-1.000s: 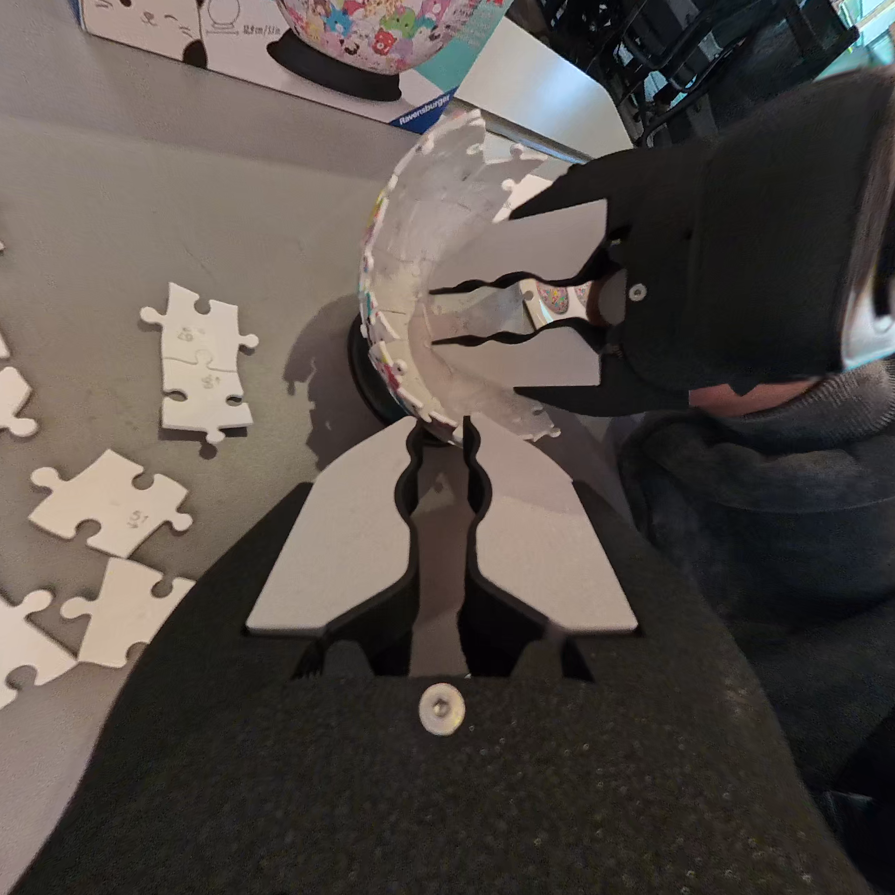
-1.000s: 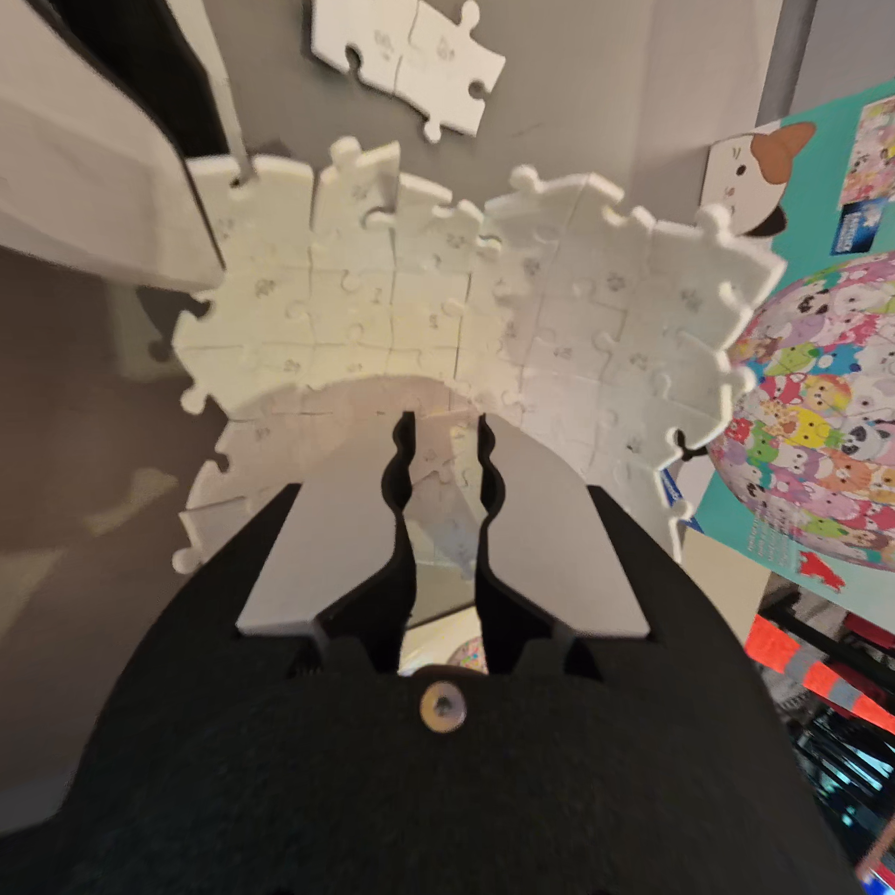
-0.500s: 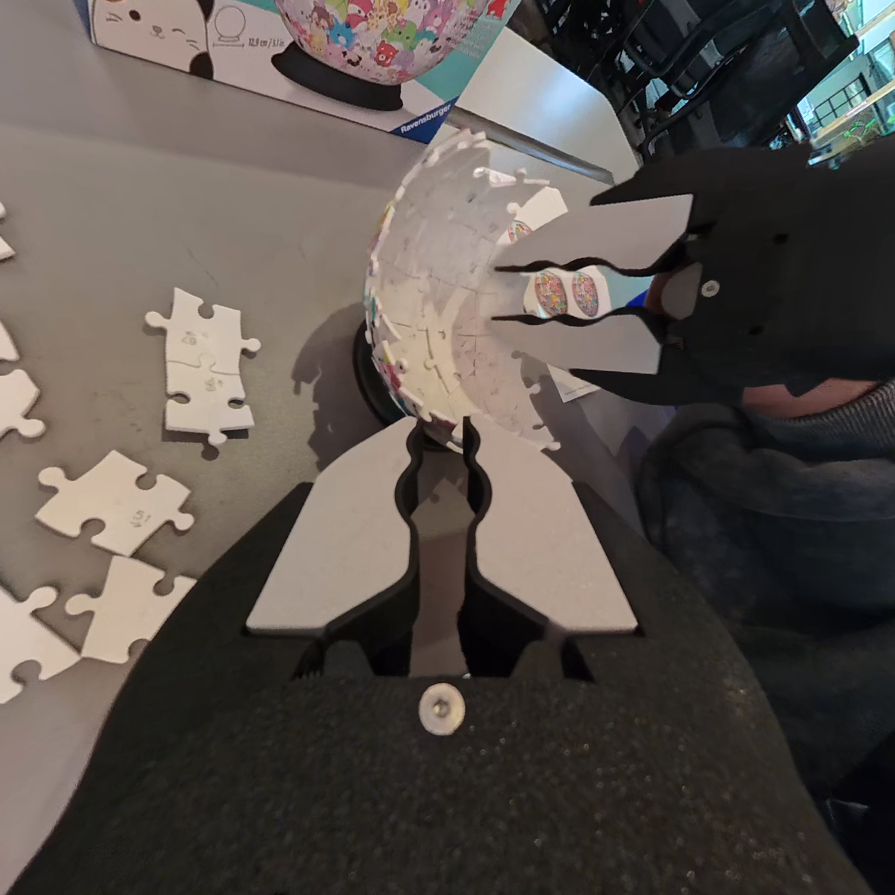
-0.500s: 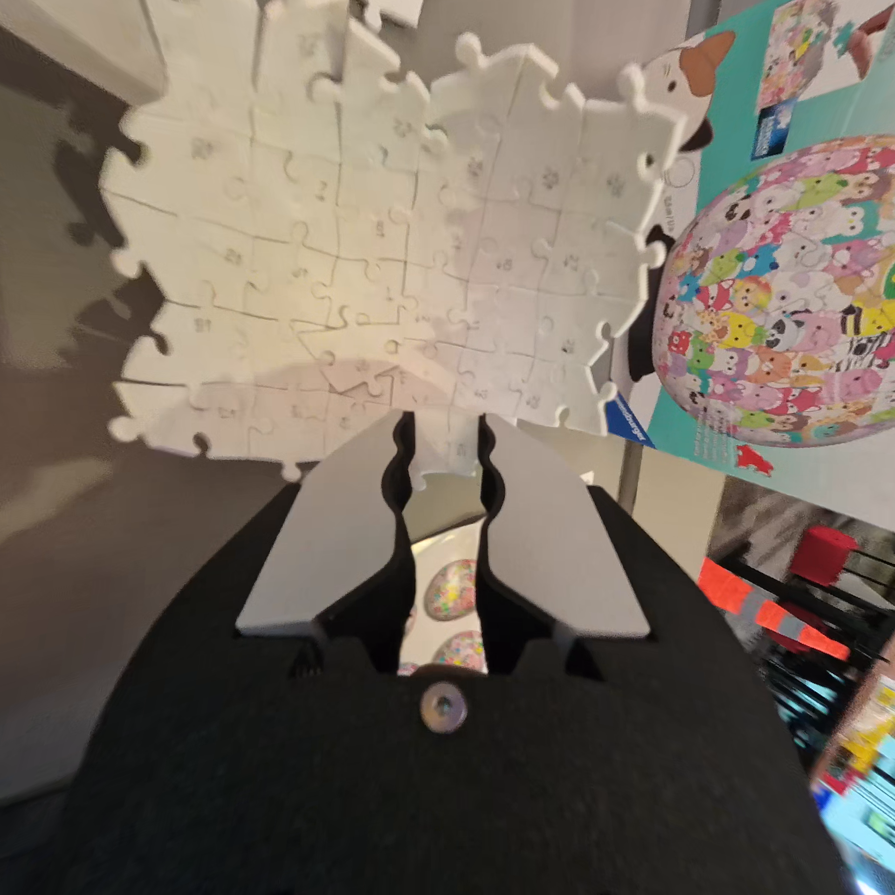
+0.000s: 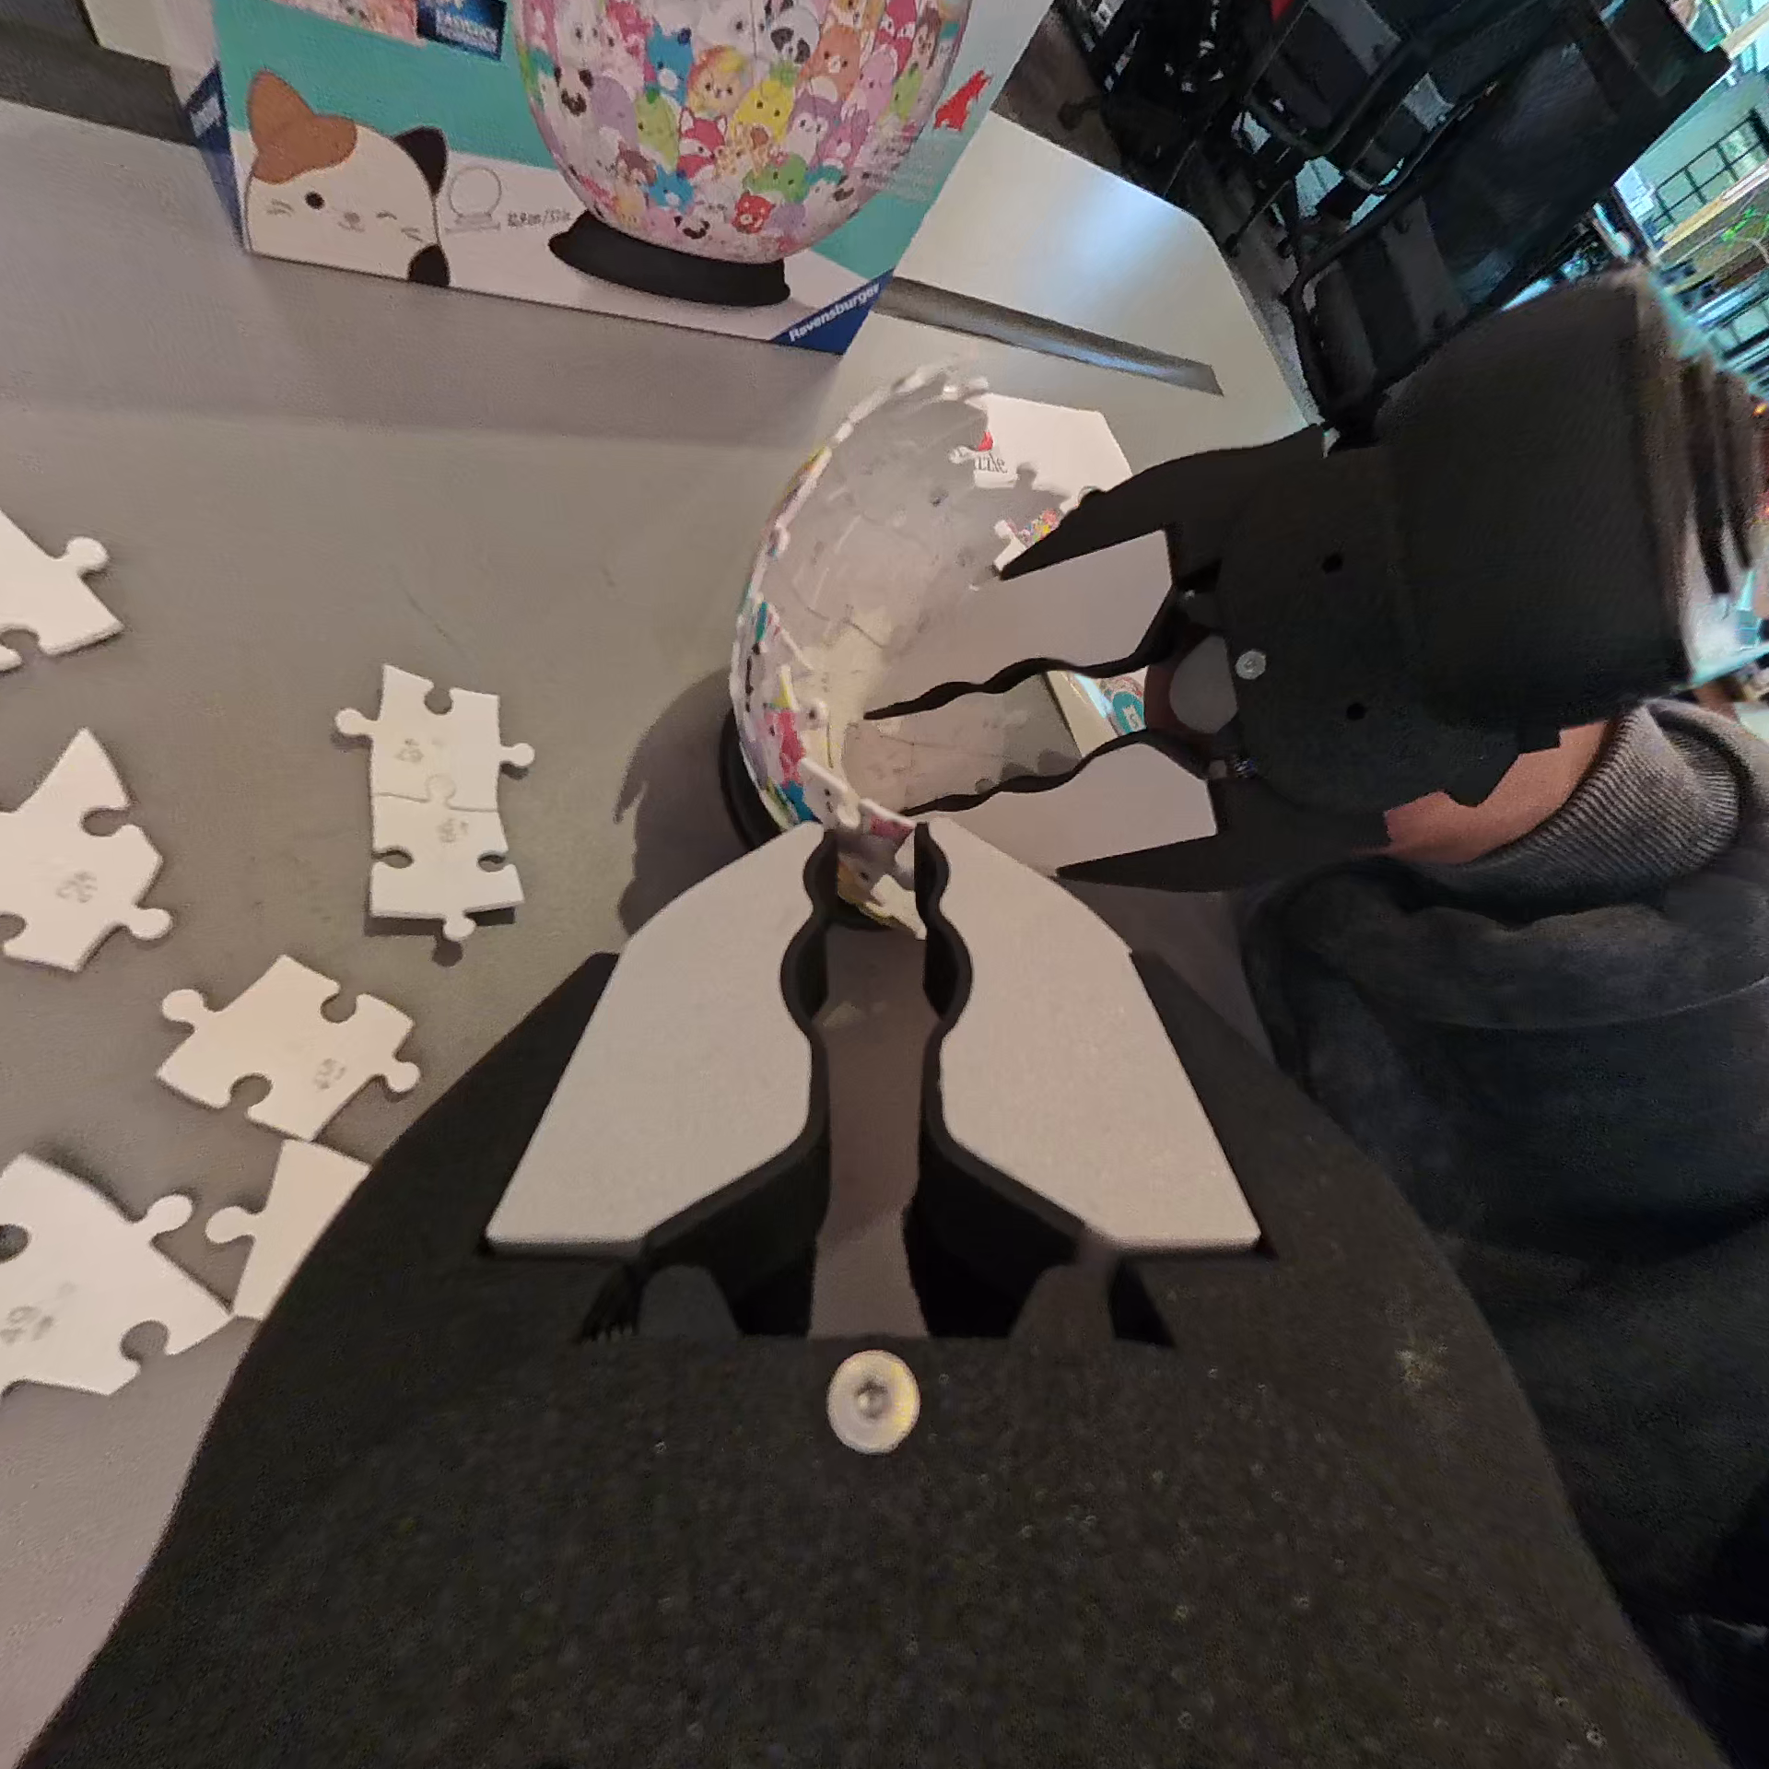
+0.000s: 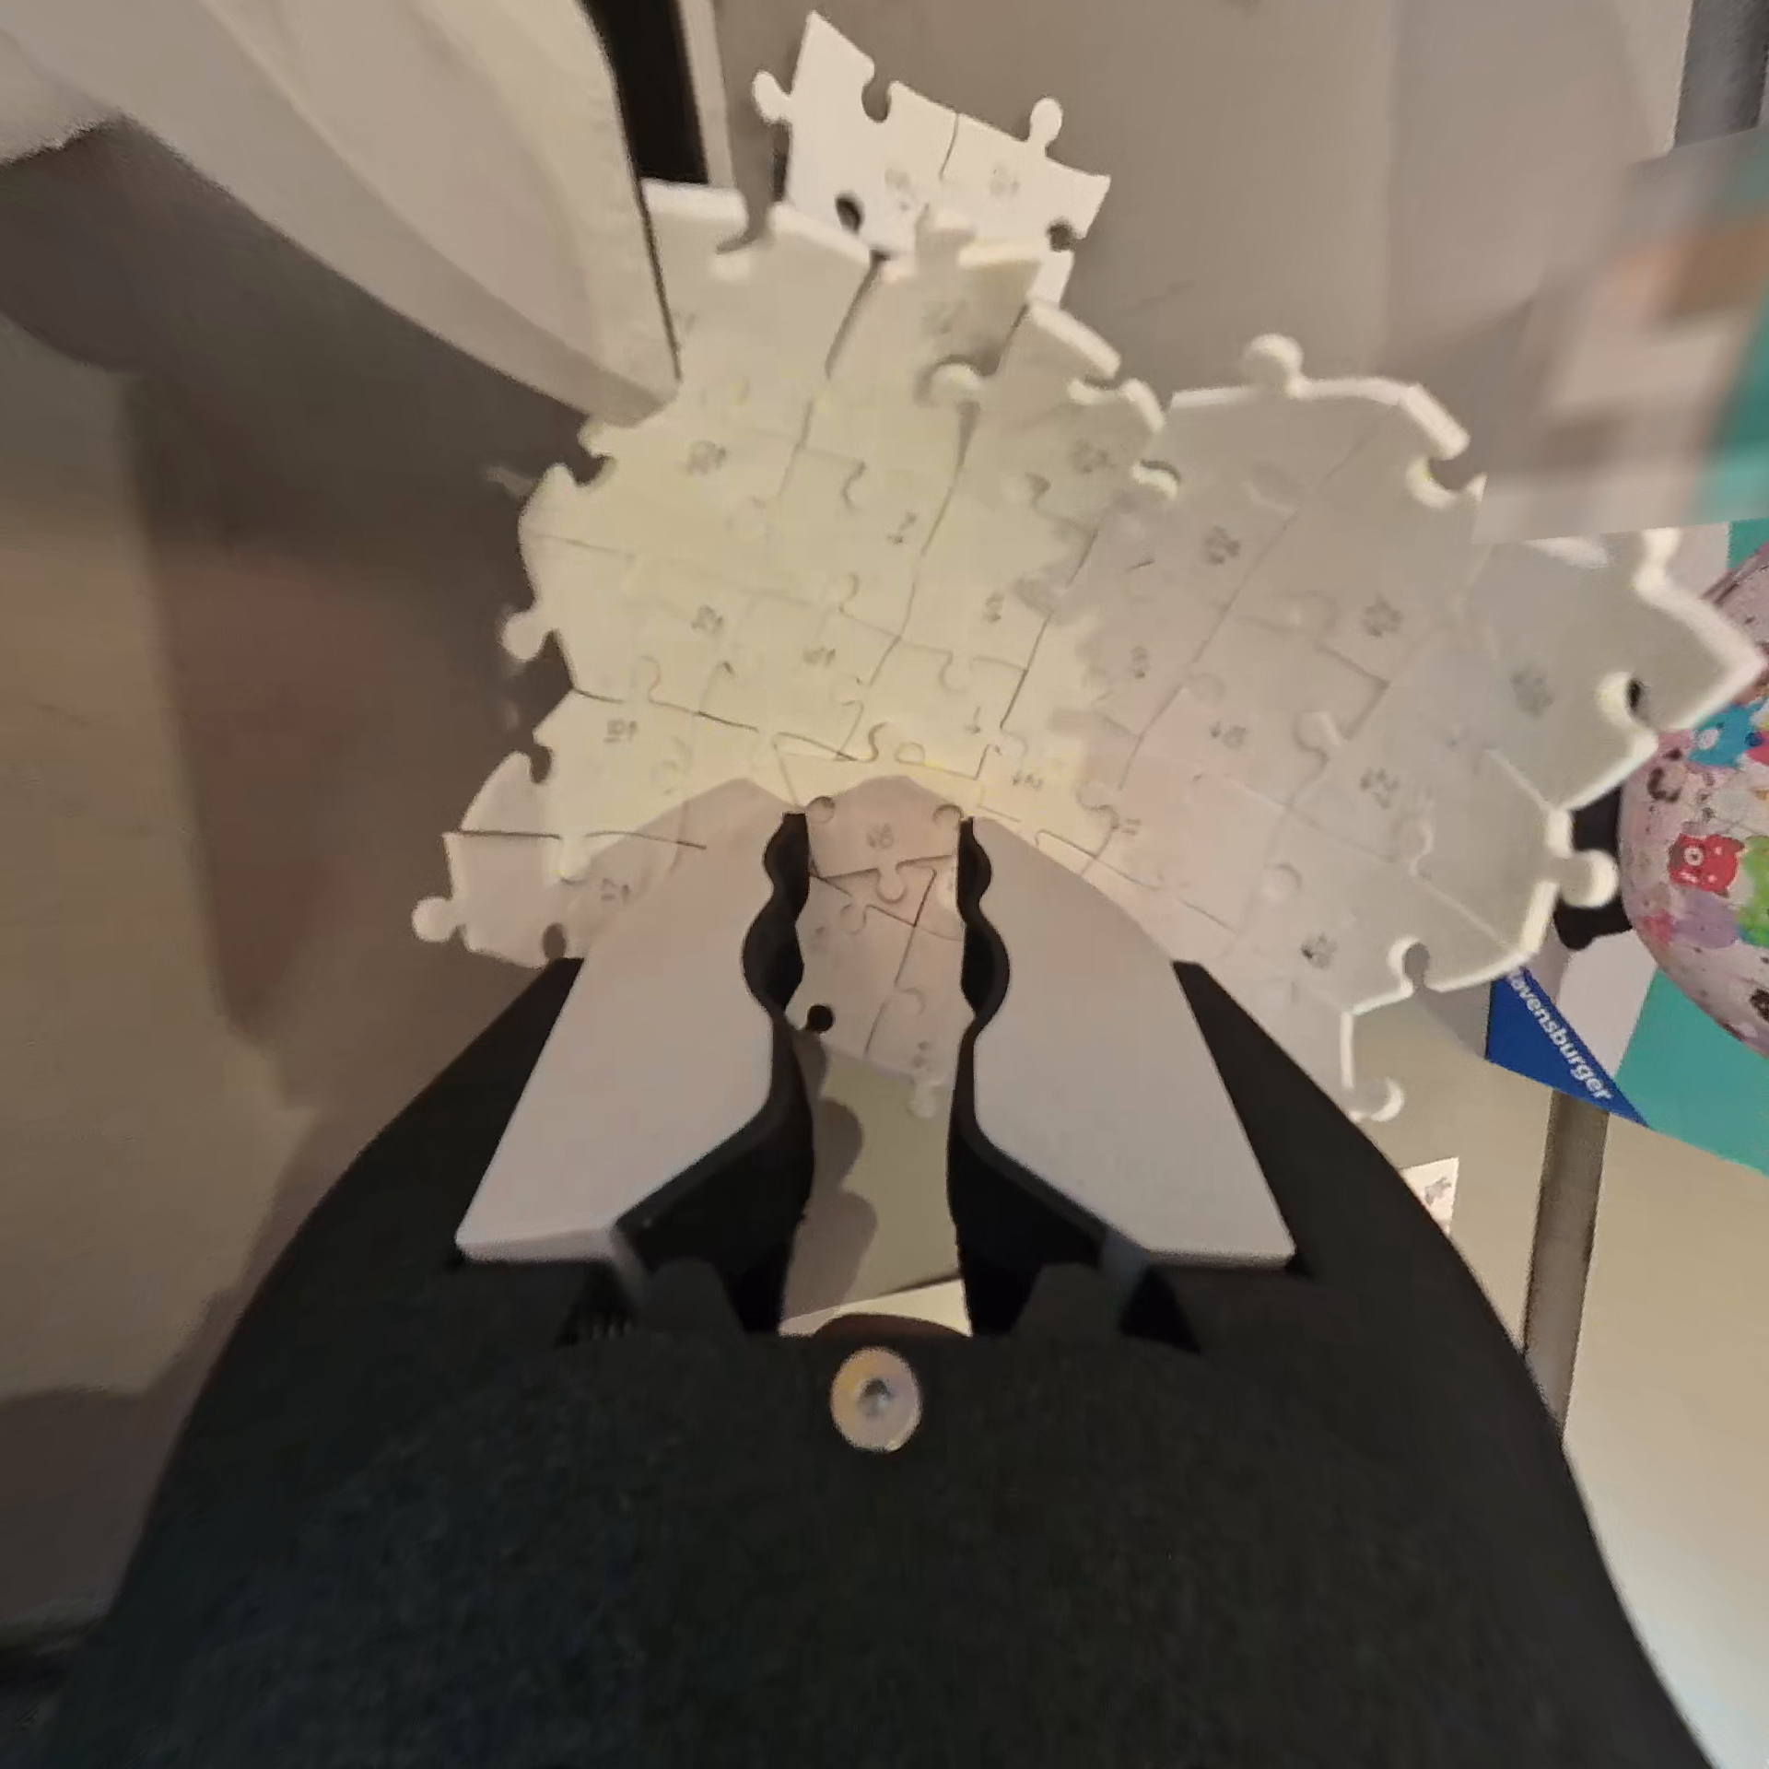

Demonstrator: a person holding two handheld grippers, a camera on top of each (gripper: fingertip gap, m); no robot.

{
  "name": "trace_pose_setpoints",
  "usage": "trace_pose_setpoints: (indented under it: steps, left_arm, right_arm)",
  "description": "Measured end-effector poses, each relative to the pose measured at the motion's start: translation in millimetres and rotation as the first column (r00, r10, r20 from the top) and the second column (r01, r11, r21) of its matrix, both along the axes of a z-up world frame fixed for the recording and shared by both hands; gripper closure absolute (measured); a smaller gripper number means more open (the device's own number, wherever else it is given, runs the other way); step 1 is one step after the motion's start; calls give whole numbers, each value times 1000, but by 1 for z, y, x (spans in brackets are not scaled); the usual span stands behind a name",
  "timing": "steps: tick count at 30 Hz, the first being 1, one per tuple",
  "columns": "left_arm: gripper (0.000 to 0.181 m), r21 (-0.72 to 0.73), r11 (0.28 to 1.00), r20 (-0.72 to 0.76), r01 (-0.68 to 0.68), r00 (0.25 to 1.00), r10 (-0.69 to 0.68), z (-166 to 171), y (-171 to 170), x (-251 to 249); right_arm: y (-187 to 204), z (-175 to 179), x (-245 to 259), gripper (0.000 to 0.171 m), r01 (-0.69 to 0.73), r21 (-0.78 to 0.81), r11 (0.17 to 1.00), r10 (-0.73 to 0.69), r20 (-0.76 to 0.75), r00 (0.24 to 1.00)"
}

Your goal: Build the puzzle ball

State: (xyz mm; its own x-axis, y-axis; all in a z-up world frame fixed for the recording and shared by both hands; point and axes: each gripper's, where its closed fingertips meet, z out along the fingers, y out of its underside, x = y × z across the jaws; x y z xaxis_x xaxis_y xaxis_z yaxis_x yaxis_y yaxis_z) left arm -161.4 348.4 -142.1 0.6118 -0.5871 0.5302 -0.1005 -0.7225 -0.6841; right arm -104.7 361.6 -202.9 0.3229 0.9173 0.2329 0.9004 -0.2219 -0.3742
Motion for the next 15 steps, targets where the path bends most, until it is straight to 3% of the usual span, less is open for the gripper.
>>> trace_pose_setpoints:
  steps: [5, 9, 15]
  left_arm:
    - [167, 13, 1000, 2, 5, 1000, -5, 4, 1, 2]
    - [168, 45, 999, -27, -3, 1000, 4, 7, 5, -1]
    - [171, 70, 998, -50, 3, 999, 1, 9, 11, -3]
  right_arm:
    - [2, -3, 2, 159, 1, 34, 999, -2, 28, 1000]
    - [0, 2, 2, 162, 12, 57, 998, -13, 6, 1000]
    - [1, 69, 8, 150, 131, 150, 980, -78, -315, 946]
